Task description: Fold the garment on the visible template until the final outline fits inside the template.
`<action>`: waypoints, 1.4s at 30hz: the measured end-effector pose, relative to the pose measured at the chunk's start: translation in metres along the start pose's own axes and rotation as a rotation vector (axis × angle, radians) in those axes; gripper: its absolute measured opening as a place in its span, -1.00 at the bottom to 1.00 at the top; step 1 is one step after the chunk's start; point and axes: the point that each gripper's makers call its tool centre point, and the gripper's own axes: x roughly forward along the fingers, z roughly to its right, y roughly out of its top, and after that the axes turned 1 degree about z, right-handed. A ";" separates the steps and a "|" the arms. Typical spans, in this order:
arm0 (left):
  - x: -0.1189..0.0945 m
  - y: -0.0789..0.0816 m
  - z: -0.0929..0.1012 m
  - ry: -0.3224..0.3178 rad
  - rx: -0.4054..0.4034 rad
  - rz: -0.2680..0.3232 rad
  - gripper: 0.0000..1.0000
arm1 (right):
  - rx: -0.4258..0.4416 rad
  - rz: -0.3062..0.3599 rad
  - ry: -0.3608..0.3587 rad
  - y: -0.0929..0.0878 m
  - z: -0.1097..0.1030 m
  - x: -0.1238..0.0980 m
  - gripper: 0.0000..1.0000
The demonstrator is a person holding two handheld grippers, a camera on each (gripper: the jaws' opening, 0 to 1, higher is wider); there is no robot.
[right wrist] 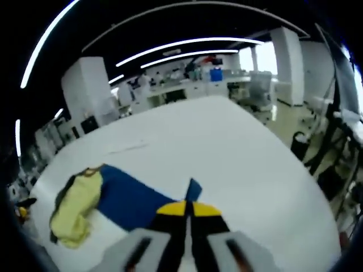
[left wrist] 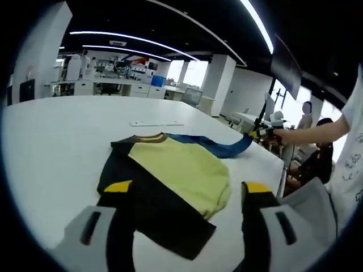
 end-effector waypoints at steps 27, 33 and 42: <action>-0.001 -0.018 -0.015 0.032 -0.037 -0.045 0.47 | 0.049 -0.044 -0.060 -0.009 0.040 0.019 -1.00; -0.001 -0.016 -0.013 0.027 -0.035 -0.048 0.48 | 0.057 -0.039 -0.028 -0.011 0.035 0.015 -1.00; 0.002 -0.015 -0.011 0.013 -0.030 -0.040 0.48 | -0.013 -0.030 0.103 -0.010 0.017 0.012 -0.38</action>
